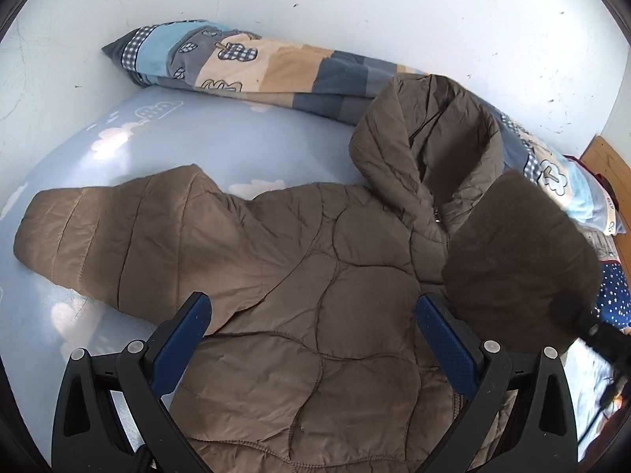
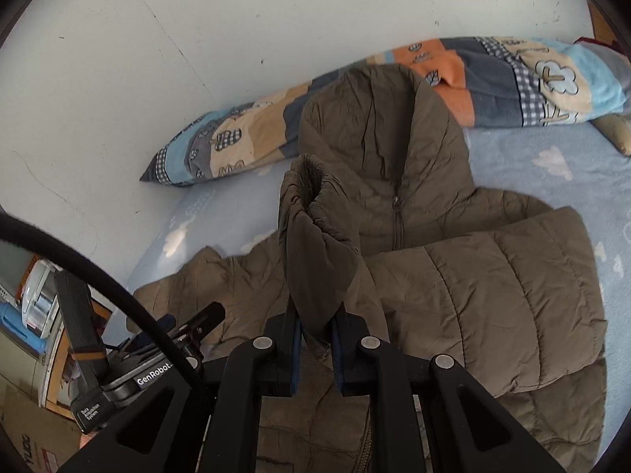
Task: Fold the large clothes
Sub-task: 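Lift the sleeve with the right gripper and carry it across the jacket body, then lay the sleeve on the jacket front and open the right gripper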
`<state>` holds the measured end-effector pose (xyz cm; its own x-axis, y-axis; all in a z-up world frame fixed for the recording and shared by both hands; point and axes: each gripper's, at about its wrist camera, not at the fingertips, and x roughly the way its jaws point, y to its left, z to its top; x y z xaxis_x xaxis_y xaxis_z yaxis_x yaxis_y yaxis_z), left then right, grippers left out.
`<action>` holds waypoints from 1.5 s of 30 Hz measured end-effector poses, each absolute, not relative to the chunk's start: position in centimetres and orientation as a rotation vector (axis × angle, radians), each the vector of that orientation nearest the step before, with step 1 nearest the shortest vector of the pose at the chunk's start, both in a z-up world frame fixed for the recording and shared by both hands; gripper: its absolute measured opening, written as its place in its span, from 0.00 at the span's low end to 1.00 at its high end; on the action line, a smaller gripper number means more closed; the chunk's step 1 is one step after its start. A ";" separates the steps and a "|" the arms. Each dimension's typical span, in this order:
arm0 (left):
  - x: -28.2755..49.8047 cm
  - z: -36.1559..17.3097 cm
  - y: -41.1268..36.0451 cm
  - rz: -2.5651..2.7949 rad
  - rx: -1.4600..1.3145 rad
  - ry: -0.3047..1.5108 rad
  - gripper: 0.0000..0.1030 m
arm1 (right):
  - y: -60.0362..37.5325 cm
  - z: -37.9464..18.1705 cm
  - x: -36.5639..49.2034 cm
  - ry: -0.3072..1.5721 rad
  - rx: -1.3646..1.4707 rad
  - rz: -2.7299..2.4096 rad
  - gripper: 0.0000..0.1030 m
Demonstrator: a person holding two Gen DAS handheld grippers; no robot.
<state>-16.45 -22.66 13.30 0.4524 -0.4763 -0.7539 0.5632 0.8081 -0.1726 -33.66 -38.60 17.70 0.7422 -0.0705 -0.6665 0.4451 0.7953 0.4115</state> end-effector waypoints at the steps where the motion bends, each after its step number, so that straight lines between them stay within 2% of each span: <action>1: -16.3 13.3 -22.5 -0.634 0.103 0.895 1.00 | -38.6 16.7 -33.3 0.697 0.605 -0.293 0.13; 5: -15.4 13.1 -21.9 -0.583 0.075 0.908 1.00 | -39.1 13.8 -32.4 0.728 0.667 -0.245 0.13; 8: -14.7 12.9 -21.3 -0.564 0.046 0.928 1.00 | -38.7 12.6 -31.4 0.756 0.689 -0.187 0.19; 10: -14.3 12.7 -21.2 -0.562 0.032 0.936 1.00 | -38.3 12.4 -31.1 0.763 0.705 -0.131 0.36; 11: -14.2 12.7 -21.1 -0.565 0.024 0.940 1.00 | -38.3 12.5 -31.1 0.757 0.717 -0.100 0.49; 12: -14.1 12.7 -21.1 -0.571 0.015 0.945 1.00 | -38.3 12.8 -31.3 0.749 0.718 -0.086 0.52; 18: -13.9 12.2 -21.4 -0.678 -0.044 1.038 1.00 | -42.1 16.3 -35.9 0.601 0.783 -0.199 0.52; 25: -14.3 9.7 -23.0 -0.781 -0.040 1.242 0.99 | -49.7 17.9 -46.2 0.498 0.941 -0.471 0.52; 27: -14.7 8.7 -23.3 -0.757 -0.003 1.287 0.91 | -51.3 17.6 -49.3 0.500 0.985 -0.543 0.52; 32: -16.3 7.6 -24.2 -0.777 0.053 1.323 0.81 | -52.9 13.9 -56.9 0.472 1.204 -0.651 0.52; 34: -16.7 7.0 -25.1 -0.787 0.080 1.310 0.75 | -53.4 11.9 -57.1 0.474 1.295 -0.618 0.51; 38: -16.9 6.3 -26.7 -0.812 0.139 1.270 0.56 | -53.7 9.3 -56.3 0.506 1.354 -0.582 0.50; 42: -16.7 6.4 -28.0 -0.818 0.169 1.179 0.49 | -53.9 7.1 -54.3 0.552 1.383 -0.584 0.50; 45: -16.6 6.5 -29.2 -0.827 0.194 1.130 0.48 | -54.2 5.4 -53.6 0.539 1.430 -0.593 0.50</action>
<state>-16.55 -29.20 6.50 0.1728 -0.4850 -0.8573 0.6704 0.6956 -0.2584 -53.56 -54.23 5.41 0.7449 -0.0547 -0.6650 0.6671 0.0471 0.7434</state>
